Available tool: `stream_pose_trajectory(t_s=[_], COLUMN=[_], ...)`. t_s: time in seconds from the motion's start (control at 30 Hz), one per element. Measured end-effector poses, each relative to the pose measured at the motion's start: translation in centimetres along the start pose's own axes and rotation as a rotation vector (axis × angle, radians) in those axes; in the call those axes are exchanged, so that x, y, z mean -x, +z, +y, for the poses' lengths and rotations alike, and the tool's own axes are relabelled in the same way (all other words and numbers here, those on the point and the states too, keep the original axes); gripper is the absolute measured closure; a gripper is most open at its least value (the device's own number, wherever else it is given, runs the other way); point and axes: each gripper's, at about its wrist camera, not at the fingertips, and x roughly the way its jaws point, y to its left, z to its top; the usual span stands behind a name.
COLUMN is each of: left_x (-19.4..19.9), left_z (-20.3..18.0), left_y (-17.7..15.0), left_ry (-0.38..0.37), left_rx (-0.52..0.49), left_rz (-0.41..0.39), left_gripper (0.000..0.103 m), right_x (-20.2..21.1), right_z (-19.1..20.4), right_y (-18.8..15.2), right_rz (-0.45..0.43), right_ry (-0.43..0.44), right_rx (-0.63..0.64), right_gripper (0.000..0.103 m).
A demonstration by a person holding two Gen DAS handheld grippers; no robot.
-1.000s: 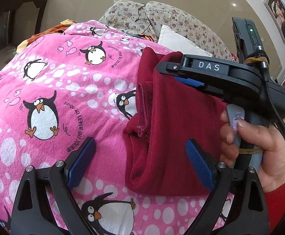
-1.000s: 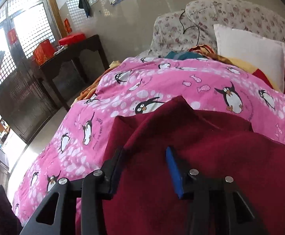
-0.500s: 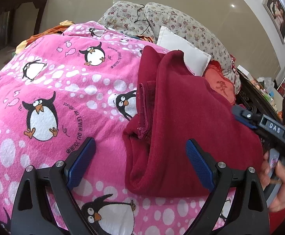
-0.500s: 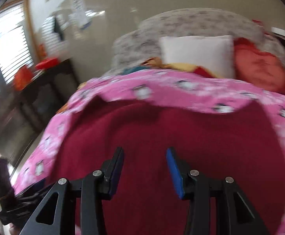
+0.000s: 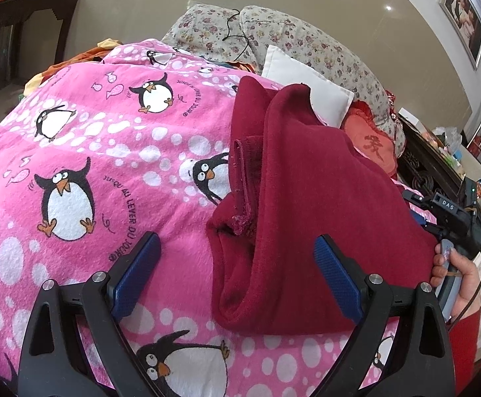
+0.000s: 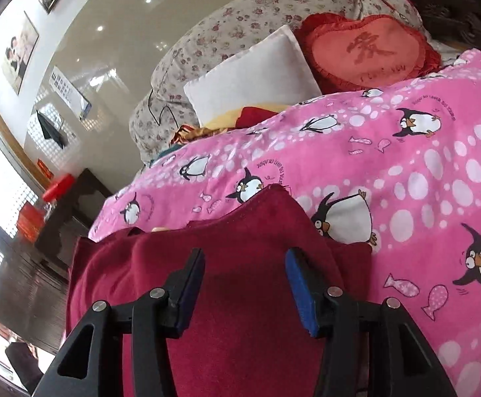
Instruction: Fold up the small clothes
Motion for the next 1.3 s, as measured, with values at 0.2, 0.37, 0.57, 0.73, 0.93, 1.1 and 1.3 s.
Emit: stream_pose_trajectory(t_s=[0.2, 0.37, 0.57, 0.73, 0.93, 1.1, 1.3], left_x=[-0.1, -0.2, -0.4, -0.5, -0.6, -0.4, 0.2], left_z=[-0.1, -0.3, -0.4, -0.6, -0.4, -0.1, 0.6], left_y=[0.0, 0.0, 0.0, 0.0, 0.2, 0.4, 0.5], left_ry=[0.014, 0.027, 0.040, 0.050, 0.011, -0.012, -0.064], left_rx=[-0.013, -0.023, -0.031, -0.033, 0.011, 0.041, 0.057], left_rz=[-0.001, 0.001, 0.003, 0.005, -0.003, -0.014, 0.002], left_gripper=[0.009, 0.009, 0.009, 0.009, 0.001, 0.001, 0.001], right_x=[-0.9, 0.2, 1.2, -2.3, -0.5, -2.1, -7.9], right_z=[2.4, 3.5, 7.6, 10.1, 13.6, 20.2, 28.3], right_y=[-0.9, -1.2, -2.2, -5.0, -5.8, -6.6, -7.2], right_rz=[-0.006, -0.032, -0.029, 0.051, 0.029, 0.154, 0.272], right_ry=[-0.101, -0.159, -0.113, -0.162, -0.141, 0.112, 0.014], right_rx=[0.130, 0.149, 0.226, 0.349, 0.399, 0.360, 0.493], right_gripper=[0.044, 0.044, 0.044, 0.033, 0.033, 0.027, 0.027])
